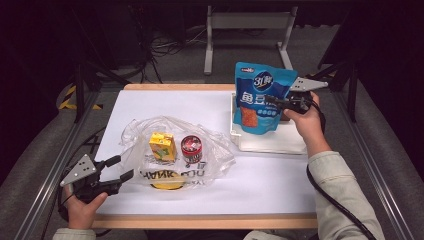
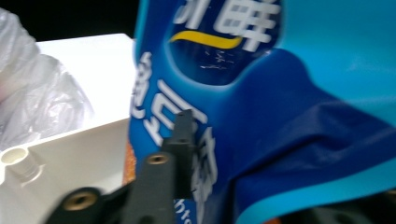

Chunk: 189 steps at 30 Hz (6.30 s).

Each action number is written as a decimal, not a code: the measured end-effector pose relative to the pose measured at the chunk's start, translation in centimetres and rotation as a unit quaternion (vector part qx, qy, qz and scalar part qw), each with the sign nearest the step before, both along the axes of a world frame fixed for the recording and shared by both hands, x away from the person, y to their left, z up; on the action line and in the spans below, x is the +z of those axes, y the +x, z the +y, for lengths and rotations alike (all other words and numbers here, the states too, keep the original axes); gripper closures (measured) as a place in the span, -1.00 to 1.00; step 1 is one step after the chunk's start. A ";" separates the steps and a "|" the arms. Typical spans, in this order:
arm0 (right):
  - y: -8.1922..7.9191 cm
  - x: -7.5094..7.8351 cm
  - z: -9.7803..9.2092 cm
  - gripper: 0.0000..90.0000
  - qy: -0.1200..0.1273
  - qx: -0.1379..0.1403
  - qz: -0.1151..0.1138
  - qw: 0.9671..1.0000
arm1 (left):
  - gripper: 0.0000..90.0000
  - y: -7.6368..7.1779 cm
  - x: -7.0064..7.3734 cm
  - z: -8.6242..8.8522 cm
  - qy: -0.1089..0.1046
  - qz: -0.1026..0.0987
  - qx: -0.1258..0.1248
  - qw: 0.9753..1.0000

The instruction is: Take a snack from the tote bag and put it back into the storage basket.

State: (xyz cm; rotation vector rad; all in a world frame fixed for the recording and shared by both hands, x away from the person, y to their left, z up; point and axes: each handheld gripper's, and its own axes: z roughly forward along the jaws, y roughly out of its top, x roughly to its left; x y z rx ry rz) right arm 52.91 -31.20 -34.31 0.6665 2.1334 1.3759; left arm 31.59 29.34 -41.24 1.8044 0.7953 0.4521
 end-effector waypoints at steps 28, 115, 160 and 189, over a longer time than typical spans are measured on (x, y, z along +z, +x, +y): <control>-3.7 1.7 -0.9 -0.27 0.040 -0.064 -0.005 0.997 | -0.35 0.4 0.1 -0.2 0.003 -0.004 -0.006 1.000; -11.5 5.0 17.2 -0.27 0.067 0.198 0.051 0.977 | -0.34 -1.2 0.4 0.4 -0.008 0.005 0.008 1.000; -8.4 0.0 26.8 -0.39 0.052 0.220 0.104 0.969 | -0.34 -0.4 0.3 0.5 -0.003 0.000 -0.003 1.000; -6.4 -3.7 30.3 -0.53 -0.031 0.228 0.147 0.962 | -0.35 -0.7 0.2 0.6 -0.012 0.004 0.001 1.000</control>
